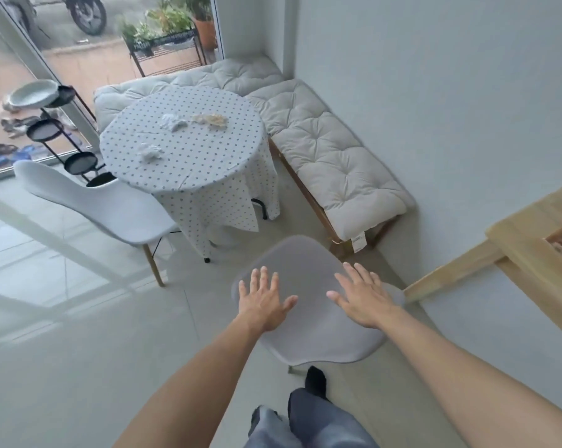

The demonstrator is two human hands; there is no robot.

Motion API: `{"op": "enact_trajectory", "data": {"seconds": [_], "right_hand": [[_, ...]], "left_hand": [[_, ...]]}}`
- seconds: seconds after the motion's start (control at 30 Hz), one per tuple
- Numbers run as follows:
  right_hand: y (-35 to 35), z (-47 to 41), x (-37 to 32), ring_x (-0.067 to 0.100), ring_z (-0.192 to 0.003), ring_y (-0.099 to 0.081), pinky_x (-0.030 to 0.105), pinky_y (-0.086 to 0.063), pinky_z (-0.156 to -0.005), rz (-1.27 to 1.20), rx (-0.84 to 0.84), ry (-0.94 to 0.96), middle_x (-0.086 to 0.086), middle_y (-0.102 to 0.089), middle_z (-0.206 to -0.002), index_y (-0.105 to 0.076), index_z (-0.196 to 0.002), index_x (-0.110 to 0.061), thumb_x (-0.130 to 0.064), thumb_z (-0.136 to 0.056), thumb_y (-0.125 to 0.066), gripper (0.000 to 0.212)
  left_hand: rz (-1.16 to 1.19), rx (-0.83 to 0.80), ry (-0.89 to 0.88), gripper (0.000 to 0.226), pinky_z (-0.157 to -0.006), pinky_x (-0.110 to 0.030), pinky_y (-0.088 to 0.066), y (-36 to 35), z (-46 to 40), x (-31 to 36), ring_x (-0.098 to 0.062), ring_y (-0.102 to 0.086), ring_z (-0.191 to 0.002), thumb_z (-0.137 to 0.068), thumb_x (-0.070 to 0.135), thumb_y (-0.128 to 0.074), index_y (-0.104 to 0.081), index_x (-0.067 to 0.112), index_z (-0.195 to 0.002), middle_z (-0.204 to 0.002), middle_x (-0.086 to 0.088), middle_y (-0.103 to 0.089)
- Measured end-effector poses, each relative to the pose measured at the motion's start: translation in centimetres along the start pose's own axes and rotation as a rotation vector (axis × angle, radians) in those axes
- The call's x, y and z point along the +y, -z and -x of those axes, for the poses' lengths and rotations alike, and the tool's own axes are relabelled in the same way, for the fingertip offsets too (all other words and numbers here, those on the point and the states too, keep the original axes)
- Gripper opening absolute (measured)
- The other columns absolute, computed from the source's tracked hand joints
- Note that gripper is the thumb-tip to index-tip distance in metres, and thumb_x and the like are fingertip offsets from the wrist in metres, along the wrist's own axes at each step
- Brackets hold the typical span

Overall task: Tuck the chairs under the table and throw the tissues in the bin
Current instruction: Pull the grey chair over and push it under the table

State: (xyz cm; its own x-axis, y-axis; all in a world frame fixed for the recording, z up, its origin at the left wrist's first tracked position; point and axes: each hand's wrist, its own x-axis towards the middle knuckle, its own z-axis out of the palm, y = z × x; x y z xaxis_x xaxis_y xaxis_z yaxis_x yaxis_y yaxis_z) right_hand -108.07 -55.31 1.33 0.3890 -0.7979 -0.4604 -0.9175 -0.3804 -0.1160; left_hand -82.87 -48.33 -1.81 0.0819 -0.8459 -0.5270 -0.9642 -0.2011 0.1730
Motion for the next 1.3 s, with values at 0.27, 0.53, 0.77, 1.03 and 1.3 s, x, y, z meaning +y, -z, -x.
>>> {"op": "enact_trajectory", "data": {"seconds": [0.27, 0.53, 0.77, 1.03, 1.3], "right_hand": [[-2.4, 1.4, 4.7, 0.026, -0.158, 0.001, 0.051, -0.007, -0.126, 0.073, -0.075, 0.082, 0.005, -0.007, -0.173, -0.026, -0.161, -0.024, -0.067, -0.103, -0.021, 0.073], [-3.2, -0.9, 12.0, 0.024, -0.157, -0.009, 0.046, -0.012, -0.126, 0.136, -0.171, 0.352, 0.005, -0.023, -0.170, -0.030, -0.159, -0.023, -0.070, -0.101, -0.020, 0.075], [-4.7, 0.4, 15.5, 0.025, -0.128, -0.051, 0.050, -0.018, -0.120, 0.258, -0.153, 0.617, 0.000, -0.065, -0.129, -0.061, -0.125, -0.031, -0.072, -0.087, 0.020, 0.099], [-4.9, -0.7, 16.1, 0.028, -0.112, -0.058, 0.048, -0.030, -0.109, 0.275, -0.050, 0.690, -0.001, -0.069, -0.114, -0.065, -0.114, -0.033, -0.065, -0.101, -0.001, 0.073], [-3.2, -3.7, 16.2, 0.024, -0.120, -0.056, 0.044, -0.030, -0.111, 0.262, -0.084, 0.786, -0.002, -0.067, -0.126, -0.062, -0.123, -0.028, -0.069, -0.101, -0.008, 0.071]], "left_hand": [[0.052, -0.016, 0.068, 0.089, -0.126, -0.061, 0.001, -5.5, 3.4, 4.5, -0.031, 0.016, -0.159, -0.100, 0.076, -0.016, 0.000, 0.017, -0.165, -0.174, -0.011, 0.013], [0.126, -0.011, 0.178, 0.089, -0.127, -0.059, -0.001, -10.4, 4.3, 14.8, -0.028, 0.011, -0.160, -0.099, 0.077, -0.008, -0.003, 0.018, -0.165, -0.175, -0.010, 0.006], [0.237, 0.080, 0.194, 0.093, -0.123, -0.055, -0.021, -13.1, 5.7, 23.3, -0.034, -0.025, -0.153, -0.096, 0.081, -0.003, -0.025, 0.016, -0.159, -0.163, -0.013, -0.037], [0.143, 0.148, 0.223, 0.080, -0.099, -0.052, -0.042, -12.7, 4.8, 23.9, -0.038, -0.059, -0.113, -0.100, 0.075, -0.002, -0.051, 0.017, -0.126, -0.125, -0.013, -0.063], [0.163, 0.148, 0.250, 0.080, -0.101, -0.053, -0.042, -10.2, 3.1, 22.5, -0.039, -0.059, -0.116, -0.099, 0.076, -0.003, -0.052, 0.018, -0.125, -0.127, -0.013, -0.063]]}}
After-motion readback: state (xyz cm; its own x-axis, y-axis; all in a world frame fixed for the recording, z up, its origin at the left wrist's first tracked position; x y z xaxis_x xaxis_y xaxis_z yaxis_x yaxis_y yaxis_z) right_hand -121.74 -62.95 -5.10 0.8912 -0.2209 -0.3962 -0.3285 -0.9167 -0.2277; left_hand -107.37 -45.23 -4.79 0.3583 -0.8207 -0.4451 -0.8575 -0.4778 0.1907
